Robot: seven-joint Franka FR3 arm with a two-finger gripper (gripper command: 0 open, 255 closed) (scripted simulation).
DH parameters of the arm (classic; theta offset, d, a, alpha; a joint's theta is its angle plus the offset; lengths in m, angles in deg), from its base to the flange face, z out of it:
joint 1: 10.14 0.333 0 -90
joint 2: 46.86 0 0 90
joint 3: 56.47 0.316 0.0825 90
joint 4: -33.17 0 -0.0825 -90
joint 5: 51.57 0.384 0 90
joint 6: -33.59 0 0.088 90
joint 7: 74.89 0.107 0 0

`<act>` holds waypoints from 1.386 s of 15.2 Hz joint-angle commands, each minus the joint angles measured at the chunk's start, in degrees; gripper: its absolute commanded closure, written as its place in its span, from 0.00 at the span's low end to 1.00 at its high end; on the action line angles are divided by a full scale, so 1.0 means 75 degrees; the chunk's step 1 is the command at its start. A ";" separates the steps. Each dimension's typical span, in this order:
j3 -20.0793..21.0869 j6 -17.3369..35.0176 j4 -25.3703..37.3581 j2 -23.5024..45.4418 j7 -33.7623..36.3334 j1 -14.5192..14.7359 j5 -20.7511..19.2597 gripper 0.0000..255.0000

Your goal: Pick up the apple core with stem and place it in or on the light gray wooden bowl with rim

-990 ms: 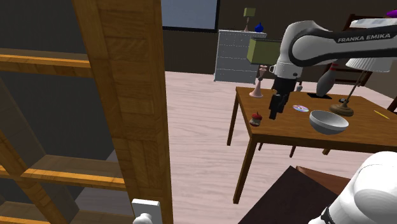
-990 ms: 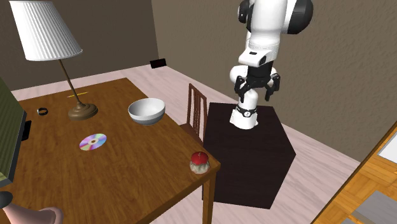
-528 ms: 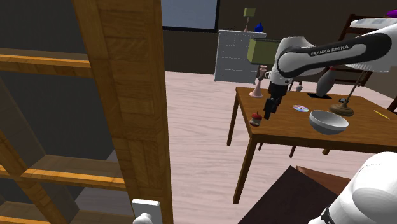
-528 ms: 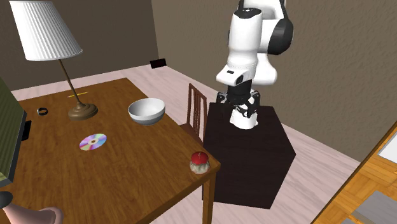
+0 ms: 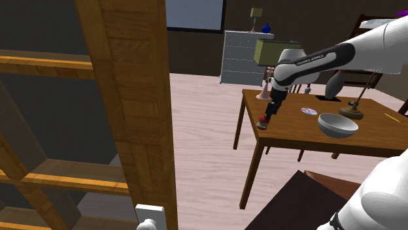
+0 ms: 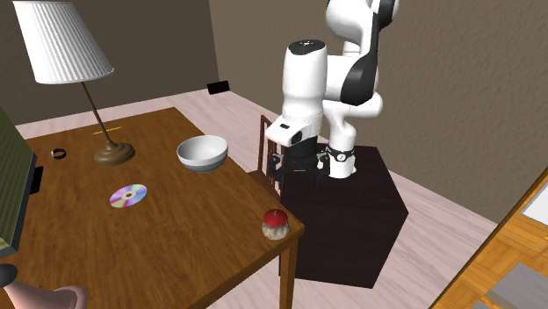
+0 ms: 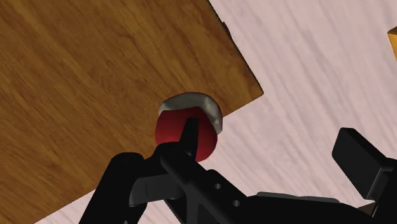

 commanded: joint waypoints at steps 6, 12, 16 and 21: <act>-0.0343 0.0845 0.0917 0.1499 -0.0927 -0.0164 0.0551 0.00; -0.0329 0.1422 0.0696 0.1880 -0.1060 -0.0178 0.0741 0.00; -0.0326 0.1476 0.0678 0.1919 -0.1074 -0.0181 0.0762 0.00; -0.0326 0.1475 0.0679 0.1918 -0.1074 -0.0180 0.0761 1.00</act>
